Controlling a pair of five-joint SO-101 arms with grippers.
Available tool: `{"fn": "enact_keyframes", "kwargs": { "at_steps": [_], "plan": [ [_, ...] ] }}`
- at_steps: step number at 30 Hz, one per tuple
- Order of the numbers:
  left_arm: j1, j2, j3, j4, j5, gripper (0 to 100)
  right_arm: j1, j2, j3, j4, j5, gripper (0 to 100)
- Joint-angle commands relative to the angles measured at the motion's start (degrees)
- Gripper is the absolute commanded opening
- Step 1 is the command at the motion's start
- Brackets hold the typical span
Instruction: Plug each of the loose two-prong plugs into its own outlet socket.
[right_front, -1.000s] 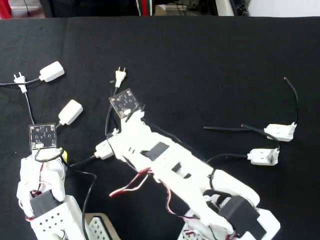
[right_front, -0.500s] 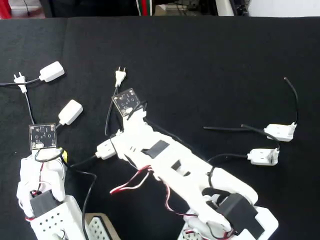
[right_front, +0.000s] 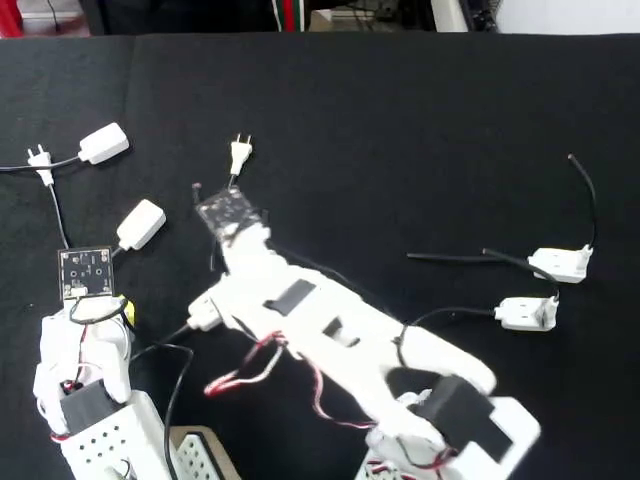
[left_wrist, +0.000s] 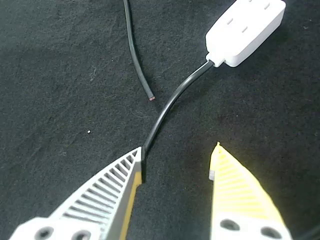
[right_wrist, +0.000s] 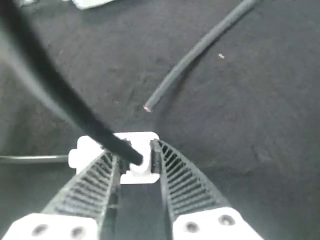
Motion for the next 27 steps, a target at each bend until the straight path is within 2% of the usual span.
{"fn": "enact_keyframes", "kwargs": {
  "at_steps": [1, 8, 13, 16, 27],
  "plan": [
    [0.0, -0.2, 0.8, -0.9, 0.1, 22, -1.7, 3.6, -3.2, 4.5, 1.0, 1.1],
    [0.0, -0.2, 0.8, -0.9, 0.1, 22, -1.7, 3.6, -2.9, 6.3, 1.8, 1.1],
    [0.0, -0.2, 0.9, -0.9, 0.1, 22, 1.1, 3.6, -2.5, 9.7, 8.5, 1.1],
    [0.0, -0.2, 0.9, -0.9, 0.1, 22, 6.8, 3.6, -2.0, 10.5, 15.9, 1.1],
    [1.4, -0.1, 1.1, -1.0, 0.0, 22, 31.8, 2.9, -1.0, 9.0, 31.4, 1.1]
  ]
}}
